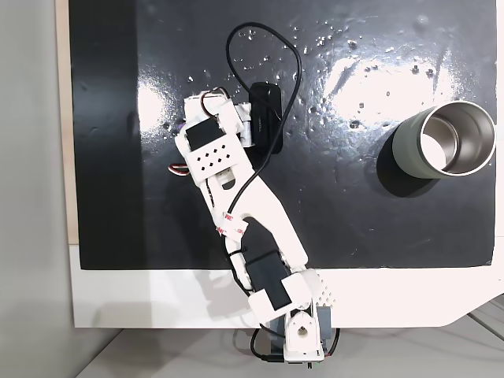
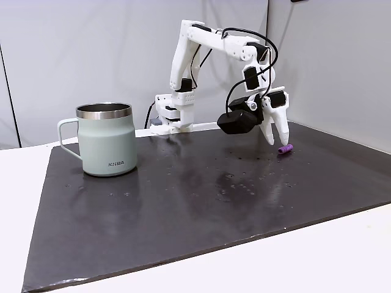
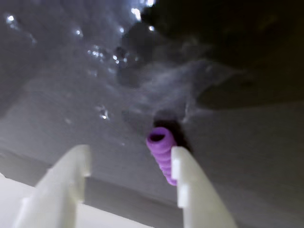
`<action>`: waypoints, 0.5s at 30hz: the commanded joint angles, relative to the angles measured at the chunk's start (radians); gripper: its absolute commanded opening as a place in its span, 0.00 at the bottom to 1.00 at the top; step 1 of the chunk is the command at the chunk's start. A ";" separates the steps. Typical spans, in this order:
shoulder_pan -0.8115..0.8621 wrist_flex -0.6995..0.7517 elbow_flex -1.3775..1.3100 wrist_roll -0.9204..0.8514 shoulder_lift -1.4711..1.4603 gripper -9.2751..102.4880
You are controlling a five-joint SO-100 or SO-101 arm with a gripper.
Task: Grasp a pengrip and put it in the cup.
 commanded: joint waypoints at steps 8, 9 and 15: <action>-0.077 0.049 -0.132 0.015 -0.052 0.35; -0.084 0.049 -0.132 0.012 -0.058 0.35; -0.092 0.049 -0.149 0.003 -0.107 0.31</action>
